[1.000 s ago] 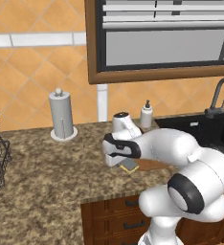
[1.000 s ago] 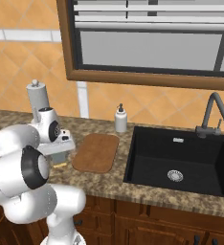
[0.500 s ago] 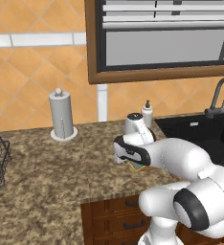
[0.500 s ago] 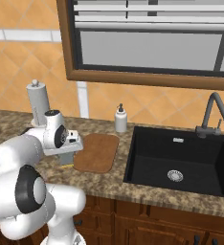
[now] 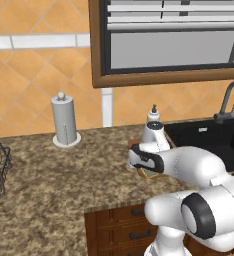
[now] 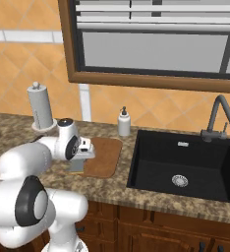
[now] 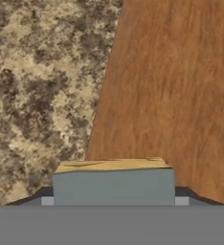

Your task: Pick up the sponge from the counter and clean the cutting board by briefly scrubbing or pressing down on the cutting board. Once finished, release the sponge.

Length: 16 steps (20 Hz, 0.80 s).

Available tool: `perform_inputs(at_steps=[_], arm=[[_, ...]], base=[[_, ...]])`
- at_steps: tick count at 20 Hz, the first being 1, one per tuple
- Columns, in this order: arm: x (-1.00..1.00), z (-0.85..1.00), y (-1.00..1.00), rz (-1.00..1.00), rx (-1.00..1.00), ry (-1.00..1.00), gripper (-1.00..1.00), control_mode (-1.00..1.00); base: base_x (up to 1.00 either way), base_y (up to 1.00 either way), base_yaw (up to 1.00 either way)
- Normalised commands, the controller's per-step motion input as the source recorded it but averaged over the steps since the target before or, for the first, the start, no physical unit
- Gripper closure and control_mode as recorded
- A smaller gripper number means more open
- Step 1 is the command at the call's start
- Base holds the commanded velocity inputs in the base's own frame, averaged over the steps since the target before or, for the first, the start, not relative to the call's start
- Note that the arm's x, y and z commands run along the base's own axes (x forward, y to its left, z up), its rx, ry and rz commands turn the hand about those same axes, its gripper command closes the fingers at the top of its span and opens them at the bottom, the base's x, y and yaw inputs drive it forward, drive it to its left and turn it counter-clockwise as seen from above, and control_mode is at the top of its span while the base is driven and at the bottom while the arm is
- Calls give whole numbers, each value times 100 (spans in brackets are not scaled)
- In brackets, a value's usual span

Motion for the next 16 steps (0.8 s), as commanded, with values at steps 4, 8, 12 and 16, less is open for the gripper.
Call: perform_inputs(at_steps=[4, 8, 12, 16], arm=[[34, 0, -5, -10, 0, -4, 100, -100], [36, -1, -3, -7, 0, -9, 100, -100], [26, -10, -5, -5, 0, -12, 100, -100], [9, -38, -7, -4, 3, -23, 100, -100]], base=[[0, 0, 0], [0, 0, 0], [0, 0, 0], [0, 0, 0]])
